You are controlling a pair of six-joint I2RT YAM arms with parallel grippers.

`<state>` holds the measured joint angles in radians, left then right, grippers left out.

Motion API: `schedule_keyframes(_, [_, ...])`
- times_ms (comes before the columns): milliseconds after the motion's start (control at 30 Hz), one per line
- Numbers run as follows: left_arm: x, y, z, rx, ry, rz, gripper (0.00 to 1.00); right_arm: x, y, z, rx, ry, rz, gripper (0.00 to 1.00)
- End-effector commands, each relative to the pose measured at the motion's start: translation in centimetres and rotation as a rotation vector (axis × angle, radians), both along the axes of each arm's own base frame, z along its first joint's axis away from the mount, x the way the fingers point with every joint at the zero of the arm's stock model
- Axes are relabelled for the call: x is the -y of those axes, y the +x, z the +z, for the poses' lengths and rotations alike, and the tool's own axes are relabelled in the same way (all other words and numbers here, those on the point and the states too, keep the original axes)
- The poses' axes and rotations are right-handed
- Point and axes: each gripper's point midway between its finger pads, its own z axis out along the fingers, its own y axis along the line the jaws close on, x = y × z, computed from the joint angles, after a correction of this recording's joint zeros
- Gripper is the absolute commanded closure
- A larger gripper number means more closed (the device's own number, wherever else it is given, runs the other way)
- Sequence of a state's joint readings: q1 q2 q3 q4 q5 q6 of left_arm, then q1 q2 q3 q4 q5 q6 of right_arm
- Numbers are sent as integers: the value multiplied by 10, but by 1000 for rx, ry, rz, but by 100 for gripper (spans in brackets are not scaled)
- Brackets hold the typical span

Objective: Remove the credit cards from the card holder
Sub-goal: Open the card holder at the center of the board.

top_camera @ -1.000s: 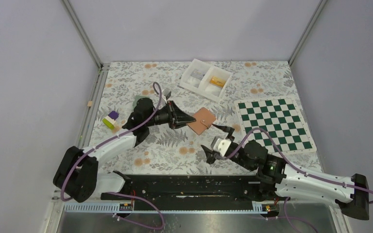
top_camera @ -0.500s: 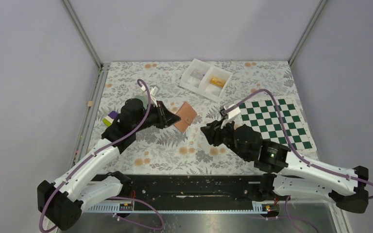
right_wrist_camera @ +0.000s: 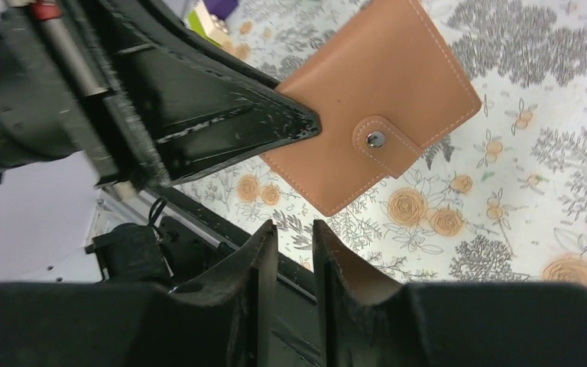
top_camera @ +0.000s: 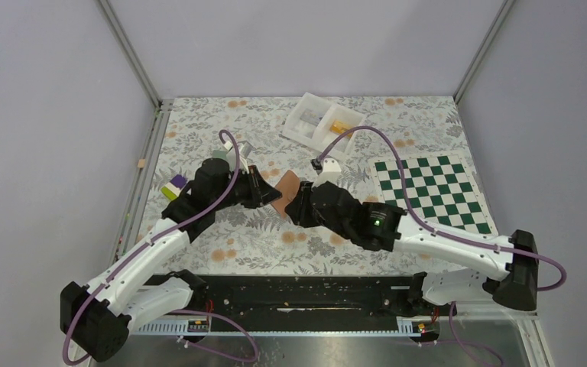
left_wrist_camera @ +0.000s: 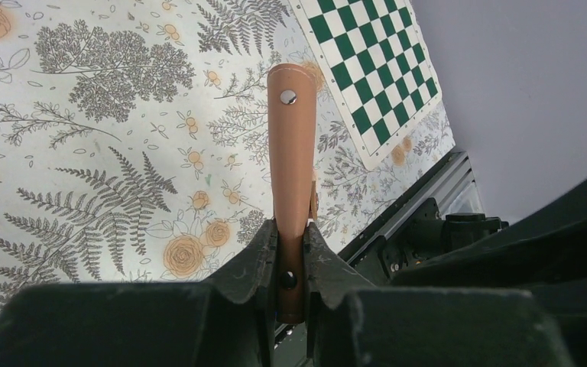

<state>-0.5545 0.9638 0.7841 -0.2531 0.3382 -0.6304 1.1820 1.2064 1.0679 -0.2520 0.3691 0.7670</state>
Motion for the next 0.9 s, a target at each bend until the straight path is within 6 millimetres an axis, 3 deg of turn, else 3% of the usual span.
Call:
schedule_keyframes(0, [7,1,16,36,-77,-9,100,-13,10,5,-77,74,-107,72])
schedule_keyframes(267, [7,-4,15,25,-105,-9,100,-8,31,-12,-43,1,-223,71])
schedule_keyframes(867, [9,-10,23,27,-165,-18,100,2,47,-30,-9,-144,-307,63])
